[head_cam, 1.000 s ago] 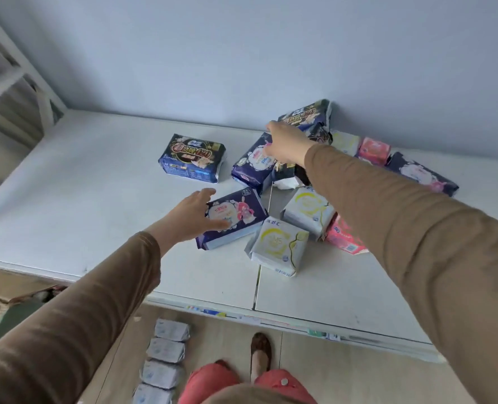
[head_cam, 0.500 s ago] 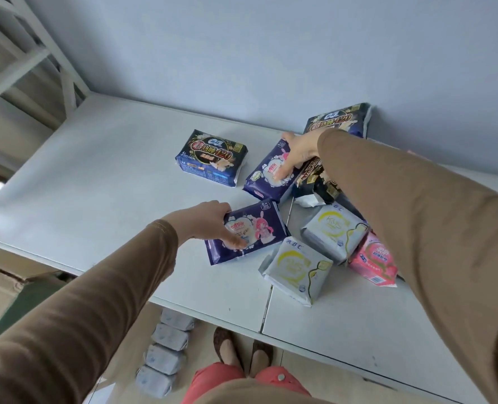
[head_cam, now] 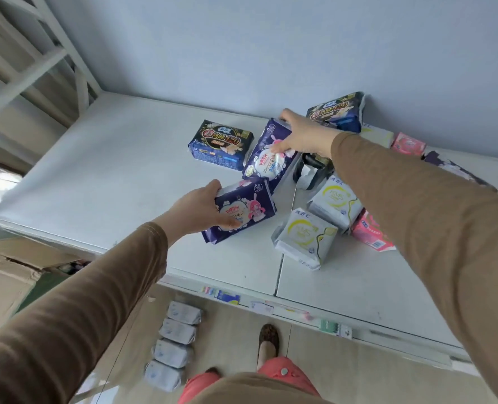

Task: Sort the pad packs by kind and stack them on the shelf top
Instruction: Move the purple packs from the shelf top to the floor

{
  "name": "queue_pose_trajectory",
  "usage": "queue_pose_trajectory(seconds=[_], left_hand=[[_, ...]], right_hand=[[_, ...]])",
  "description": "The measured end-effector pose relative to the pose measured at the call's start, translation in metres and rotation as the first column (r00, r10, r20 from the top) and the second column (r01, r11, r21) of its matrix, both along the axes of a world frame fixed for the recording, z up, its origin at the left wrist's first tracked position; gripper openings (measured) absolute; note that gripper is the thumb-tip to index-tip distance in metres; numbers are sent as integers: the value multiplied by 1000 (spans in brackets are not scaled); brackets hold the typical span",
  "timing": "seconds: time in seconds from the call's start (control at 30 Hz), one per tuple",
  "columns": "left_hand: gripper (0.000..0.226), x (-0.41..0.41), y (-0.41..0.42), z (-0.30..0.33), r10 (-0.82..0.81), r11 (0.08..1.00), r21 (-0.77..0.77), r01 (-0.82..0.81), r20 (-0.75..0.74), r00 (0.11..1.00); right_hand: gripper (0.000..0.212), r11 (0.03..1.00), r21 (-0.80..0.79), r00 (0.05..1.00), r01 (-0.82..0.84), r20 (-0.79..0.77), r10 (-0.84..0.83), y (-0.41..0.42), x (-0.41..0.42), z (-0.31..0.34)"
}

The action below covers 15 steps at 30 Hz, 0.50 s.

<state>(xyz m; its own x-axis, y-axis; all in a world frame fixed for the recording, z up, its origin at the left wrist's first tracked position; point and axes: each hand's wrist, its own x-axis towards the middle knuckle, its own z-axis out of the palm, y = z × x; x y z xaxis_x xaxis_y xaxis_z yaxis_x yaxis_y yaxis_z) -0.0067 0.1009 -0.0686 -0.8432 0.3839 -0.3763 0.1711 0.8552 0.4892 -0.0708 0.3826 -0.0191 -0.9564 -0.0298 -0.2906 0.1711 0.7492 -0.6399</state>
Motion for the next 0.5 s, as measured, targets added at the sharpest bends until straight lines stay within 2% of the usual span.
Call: queue_pose_trajectory(seconds=[0.1, 0.2, 0.27, 0.4, 0.5], left_hand=[[67, 11, -23, 9, 38, 997, 66, -36, -35, 999], [63, 26, -51, 15, 35, 992, 121, -28, -60, 998], [60, 42, -73, 16, 15, 988, 154, -5, -63, 998], [56, 85, -120, 19, -36, 981, 190, 36, -7, 999], [52, 118, -152, 14, -72, 982, 176, 62, 49, 996]], right_hand=[[60, 985, -118, 978, 129, -147, -146, -15, 35, 7], [50, 920, -303, 918, 249, -230, -324, -38, 78, 13], [53, 880, -370, 876, 298, -261, -406, -56, 112, 13], [79, 788, -485, 810, 379, -238, -536, -100, 193, 8], [70, 718, -572, 774, 396, -213, -596, -132, 249, -2]])
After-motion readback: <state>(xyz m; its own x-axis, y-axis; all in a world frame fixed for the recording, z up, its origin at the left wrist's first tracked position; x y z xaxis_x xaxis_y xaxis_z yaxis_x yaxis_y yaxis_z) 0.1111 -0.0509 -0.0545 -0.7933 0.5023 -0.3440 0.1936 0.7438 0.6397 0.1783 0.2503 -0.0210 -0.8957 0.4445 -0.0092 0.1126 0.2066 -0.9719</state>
